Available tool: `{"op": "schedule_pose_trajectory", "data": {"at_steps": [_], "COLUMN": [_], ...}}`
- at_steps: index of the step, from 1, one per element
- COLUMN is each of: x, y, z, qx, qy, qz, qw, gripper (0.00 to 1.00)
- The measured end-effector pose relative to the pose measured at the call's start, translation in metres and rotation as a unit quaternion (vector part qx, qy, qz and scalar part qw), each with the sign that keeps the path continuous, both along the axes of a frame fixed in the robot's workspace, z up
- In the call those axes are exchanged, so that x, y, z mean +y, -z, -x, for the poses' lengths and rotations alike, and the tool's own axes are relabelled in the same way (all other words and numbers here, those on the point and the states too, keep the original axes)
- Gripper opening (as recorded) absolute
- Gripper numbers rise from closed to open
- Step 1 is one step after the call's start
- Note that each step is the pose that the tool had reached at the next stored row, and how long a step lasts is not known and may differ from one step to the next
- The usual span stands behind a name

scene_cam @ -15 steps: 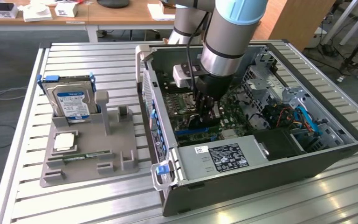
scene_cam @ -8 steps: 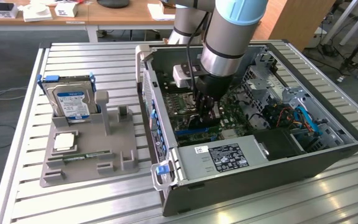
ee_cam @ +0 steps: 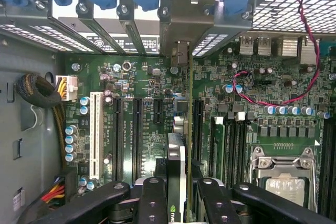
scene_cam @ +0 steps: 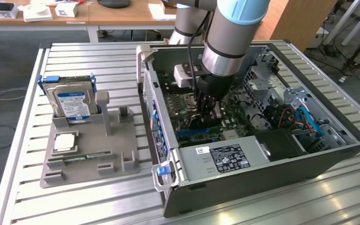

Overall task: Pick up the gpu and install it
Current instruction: 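Insert the gpu into the slot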

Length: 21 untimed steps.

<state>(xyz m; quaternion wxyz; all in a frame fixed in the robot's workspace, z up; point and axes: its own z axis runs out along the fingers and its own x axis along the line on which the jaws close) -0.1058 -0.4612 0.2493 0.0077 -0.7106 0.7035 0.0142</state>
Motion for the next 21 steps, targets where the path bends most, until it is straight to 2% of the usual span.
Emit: {"op": "schedule_pose_trajectory", "data": {"at_steps": [8,21], "x": [-0.0017,-0.0020], "y": [-0.0001,-0.0001], "z": [0.0000,0.0000], "qx": [0.0000,0.0000], "qy": [0.001,0.013], "qz": [-0.0003,-0.0003], "qw": [1.0000,0.9999], "gripper": [0.27,0.27]}}
